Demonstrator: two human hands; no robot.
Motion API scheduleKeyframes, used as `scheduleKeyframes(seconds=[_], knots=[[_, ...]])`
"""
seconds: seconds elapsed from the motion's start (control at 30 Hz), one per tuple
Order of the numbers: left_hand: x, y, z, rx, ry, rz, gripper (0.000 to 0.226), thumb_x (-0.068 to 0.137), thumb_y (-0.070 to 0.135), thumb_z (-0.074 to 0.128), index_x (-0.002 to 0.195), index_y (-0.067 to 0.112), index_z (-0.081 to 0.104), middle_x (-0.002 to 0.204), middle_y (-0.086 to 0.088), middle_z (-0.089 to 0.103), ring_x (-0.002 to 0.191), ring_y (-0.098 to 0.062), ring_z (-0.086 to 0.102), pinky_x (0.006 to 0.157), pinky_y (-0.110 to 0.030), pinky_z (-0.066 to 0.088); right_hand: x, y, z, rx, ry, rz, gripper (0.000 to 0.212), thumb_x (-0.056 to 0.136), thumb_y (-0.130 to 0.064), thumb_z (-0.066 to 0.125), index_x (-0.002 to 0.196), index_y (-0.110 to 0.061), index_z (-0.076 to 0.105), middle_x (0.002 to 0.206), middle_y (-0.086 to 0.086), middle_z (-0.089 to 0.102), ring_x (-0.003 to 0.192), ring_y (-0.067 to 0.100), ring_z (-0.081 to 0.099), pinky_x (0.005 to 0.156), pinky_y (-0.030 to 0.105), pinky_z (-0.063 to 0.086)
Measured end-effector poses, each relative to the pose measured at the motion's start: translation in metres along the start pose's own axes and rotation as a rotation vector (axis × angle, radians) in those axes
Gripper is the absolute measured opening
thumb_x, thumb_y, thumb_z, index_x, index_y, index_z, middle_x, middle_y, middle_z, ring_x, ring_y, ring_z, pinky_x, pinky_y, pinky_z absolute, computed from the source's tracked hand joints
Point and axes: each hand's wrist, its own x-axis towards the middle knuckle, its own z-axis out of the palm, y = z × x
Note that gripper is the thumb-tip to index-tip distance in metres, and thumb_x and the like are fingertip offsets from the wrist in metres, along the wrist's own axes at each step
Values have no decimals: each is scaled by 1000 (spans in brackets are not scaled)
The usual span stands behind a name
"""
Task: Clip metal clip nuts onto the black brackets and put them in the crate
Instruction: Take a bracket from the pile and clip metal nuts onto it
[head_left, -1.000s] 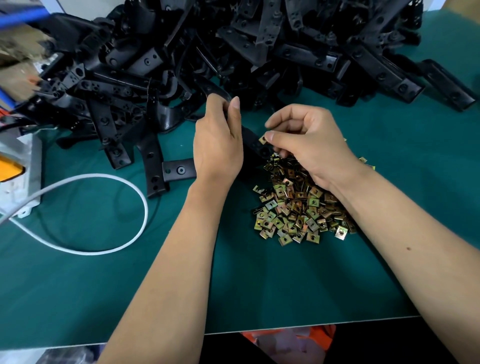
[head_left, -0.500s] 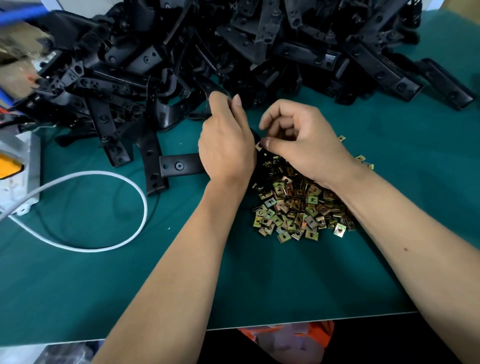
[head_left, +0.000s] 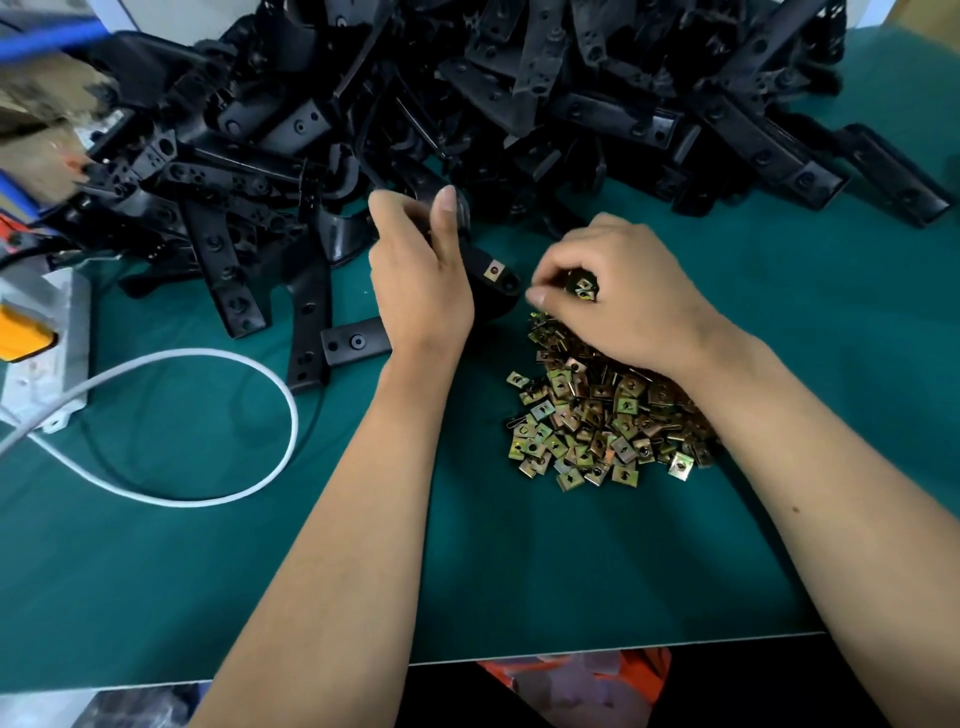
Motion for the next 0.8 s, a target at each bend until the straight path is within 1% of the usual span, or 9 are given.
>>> scheduleKeyframes(seconds=[0.1, 0.17, 0.3, 0.4, 0.47, 0.53, 0.6, 0.67, 0.8], knots=[[0, -3, -1, 42, -4, 6, 30, 108, 41, 45, 94, 15, 44, 65, 15, 46, 59, -3, 50, 55, -27, 25, -1, -2, 3, -94, -158, 7, 25, 82, -50, 80, 97, -30, 74, 99, -6, 64, 104, 17, 50, 89, 39, 45], [0, -4, -2, 119, -18, -37, 33, 109, 43, 41, 93, 15, 50, 64, 14, 47, 58, -10, 45, 59, -33, 26, 0, -1, 4, -82, -175, 21, 26, 81, -48, 82, 97, -30, 72, 103, -5, 62, 106, 16, 50, 90, 36, 43], [-5, -7, 0, 246, -124, -138, 28, 109, 34, 39, 97, 18, 59, 70, 12, 52, 60, -8, 45, 62, -34, 27, 0, -2, 5, -118, -183, 2, 19, 88, -37, 78, 98, -24, 70, 102, -5, 63, 104, 17, 52, 91, 37, 45], [-8, -5, 0, 217, -216, -91, 30, 108, 22, 39, 112, 18, 68, 89, 0, 67, 78, -22, 57, 68, -35, 38, 0, -4, 7, -144, -149, 3, 13, 92, -20, 72, 105, -18, 68, 106, -1, 67, 106, 21, 55, 92, 41, 47], [-8, -4, 1, 170, -254, -55, 32, 108, 20, 39, 117, 17, 70, 98, -4, 72, 86, -23, 61, 73, -35, 45, -1, -2, 8, -109, -120, 25, 13, 93, -14, 71, 104, -20, 69, 105, -4, 68, 101, 19, 59, 89, 38, 49], [-8, -3, 2, 115, -270, -17, 31, 108, 18, 41, 118, 15, 70, 98, -1, 72, 84, -17, 61, 75, -33, 46, -1, -1, 8, -37, -59, 55, 15, 94, -12, 71, 106, -20, 70, 98, -7, 67, 90, 13, 61, 84, 32, 51], [-8, -3, 3, 35, -266, 6, 28, 108, 16, 43, 117, 14, 69, 85, 3, 68, 71, -7, 54, 67, -28, 43, 0, -1, 7, 118, 44, 102, 15, 96, -11, 70, 109, -19, 71, 93, -11, 67, 82, 5, 61, 79, 18, 50], [-9, -2, 4, -33, -251, 22, 23, 107, 14, 44, 114, 14, 66, 74, 6, 60, 65, -6, 51, 59, -22, 37, 2, -1, 5, 280, 150, 152, 12, 98, -13, 68, 105, -20, 75, 90, -15, 69, 80, -2, 63, 74, 9, 46], [-12, 2, 3, -89, -264, 88, 21, 106, 8, 43, 106, 10, 63, 70, -6, 57, 64, -16, 46, 55, -25, 31, 4, -1, 6, 625, 226, 263, 15, 100, -10, 63, 96, -18, 76, 77, -11, 68, 66, 2, 60, 66, 18, 51]])
